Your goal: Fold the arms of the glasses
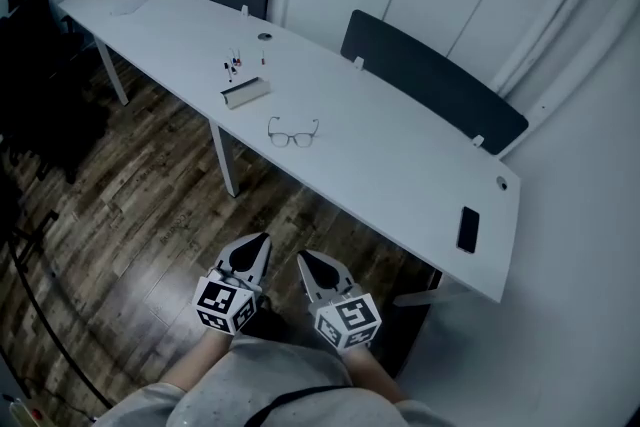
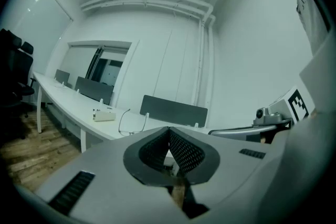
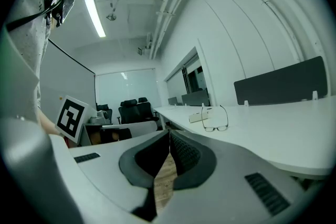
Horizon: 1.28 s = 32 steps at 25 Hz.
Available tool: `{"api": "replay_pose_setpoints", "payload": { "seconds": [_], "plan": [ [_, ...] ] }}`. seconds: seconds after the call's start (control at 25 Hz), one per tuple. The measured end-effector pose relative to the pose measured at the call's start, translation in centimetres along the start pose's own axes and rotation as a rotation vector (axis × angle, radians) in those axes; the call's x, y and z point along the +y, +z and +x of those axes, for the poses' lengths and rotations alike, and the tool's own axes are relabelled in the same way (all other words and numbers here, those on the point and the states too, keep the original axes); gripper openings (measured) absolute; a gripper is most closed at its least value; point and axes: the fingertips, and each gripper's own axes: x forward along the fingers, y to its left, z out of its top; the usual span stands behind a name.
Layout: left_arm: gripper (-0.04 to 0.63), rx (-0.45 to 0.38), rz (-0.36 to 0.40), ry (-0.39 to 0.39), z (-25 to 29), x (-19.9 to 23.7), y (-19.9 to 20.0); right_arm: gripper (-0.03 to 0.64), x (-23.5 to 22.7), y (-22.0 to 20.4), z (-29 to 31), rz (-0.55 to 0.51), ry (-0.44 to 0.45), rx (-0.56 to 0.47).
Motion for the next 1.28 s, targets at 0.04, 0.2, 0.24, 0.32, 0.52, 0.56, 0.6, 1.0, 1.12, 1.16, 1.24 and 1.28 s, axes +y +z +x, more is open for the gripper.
{"api": "replay_pose_setpoints", "payload": {
  "seconds": [0.04,0.2,0.24,0.32,0.52,0.56,0.6,1.0,1.12,1.16,1.24,1.28],
  "plan": [
    [0.015,0.000,-0.004,-0.002,0.7,0.9,0.2,0.018,-0.5,0.1,0.9,0.003,-0.010,0.001],
    [0.015,0.004,-0.012,-0.021,3.2,3.8,0.9,0.018,-2.0,0.9,4.4,0.010,-0.035,0.002],
    [0.015,0.005,-0.013,-0.027,3.8,4.5,1.0,0.019,-2.3,1.1,5.2,0.009,-0.039,0.004],
    [0.015,0.006,-0.019,-0.038,5.0,6.0,1.3,0.019,-3.0,1.2,6.8,0.008,-0.049,0.010],
    [0.015,-0.001,-0.033,-0.037,7.6,10.0,2.1,0.019,-5.0,1.5,10.6,0.018,-0.081,0.013],
    [0.015,-0.001,-0.035,-0.035,8.1,10.6,2.2,0.018,-5.4,1.7,11.2,0.020,-0.088,0.011],
    [0.015,0.000,-0.035,-0.034,8.5,11.2,2.2,0.020,-5.8,1.8,11.8,0.022,-0.094,0.009],
    [0.015,0.042,-0.075,-0.001,12.0,14.8,0.5,0.020,-10.4,1.8,14.5,0.048,-0.149,0.016],
    [0.015,0.064,-0.079,0.009,13.6,15.6,-0.3,0.020,-13.0,1.8,15.5,0.059,-0.170,0.026],
    [0.015,0.071,-0.076,0.013,14.1,15.9,-0.5,0.020,-14.0,1.7,15.9,0.061,-0.172,0.031],
    [0.015,0.081,-0.064,0.025,15.3,16.8,-0.7,0.020,-16.1,1.6,16.9,0.067,-0.173,0.041],
    [0.015,0.085,-0.060,0.034,16.1,17.5,-0.6,0.020,-17.3,1.6,17.6,0.069,-0.176,0.046]
  ]
}}
